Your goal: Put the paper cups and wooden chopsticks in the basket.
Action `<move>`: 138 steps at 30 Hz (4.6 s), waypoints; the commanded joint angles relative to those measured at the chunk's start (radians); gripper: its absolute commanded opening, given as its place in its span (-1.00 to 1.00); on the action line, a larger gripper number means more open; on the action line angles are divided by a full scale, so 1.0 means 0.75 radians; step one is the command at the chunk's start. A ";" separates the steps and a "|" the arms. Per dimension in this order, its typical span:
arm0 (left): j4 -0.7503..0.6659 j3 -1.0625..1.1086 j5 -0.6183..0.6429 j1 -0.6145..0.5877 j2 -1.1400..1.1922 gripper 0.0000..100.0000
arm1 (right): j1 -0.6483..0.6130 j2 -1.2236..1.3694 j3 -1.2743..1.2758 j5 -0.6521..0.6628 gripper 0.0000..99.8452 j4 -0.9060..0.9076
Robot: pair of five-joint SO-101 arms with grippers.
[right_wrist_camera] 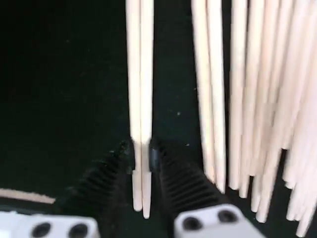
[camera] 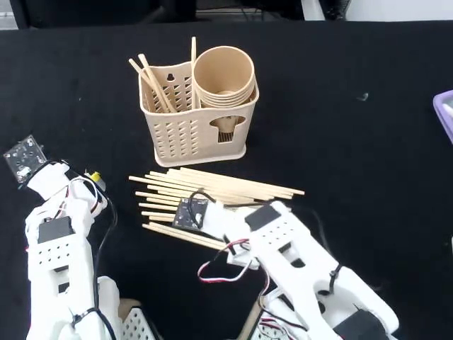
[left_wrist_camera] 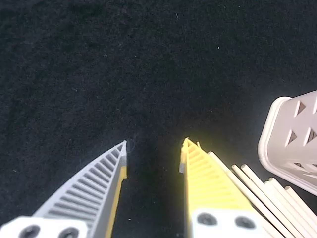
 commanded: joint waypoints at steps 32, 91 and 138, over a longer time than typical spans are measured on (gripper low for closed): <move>-0.023 -0.019 0.012 0.009 -0.023 -0.64 | -0.231 0.435 -0.218 -0.248 -0.99 -0.090; -0.023 -0.009 0.010 0.007 -0.025 -0.64 | -0.023 0.216 -0.725 -0.867 -0.98 -1.502; -0.023 -0.009 0.008 0.009 -0.025 -0.64 | 0.074 -0.081 -0.003 -0.049 -0.58 -0.184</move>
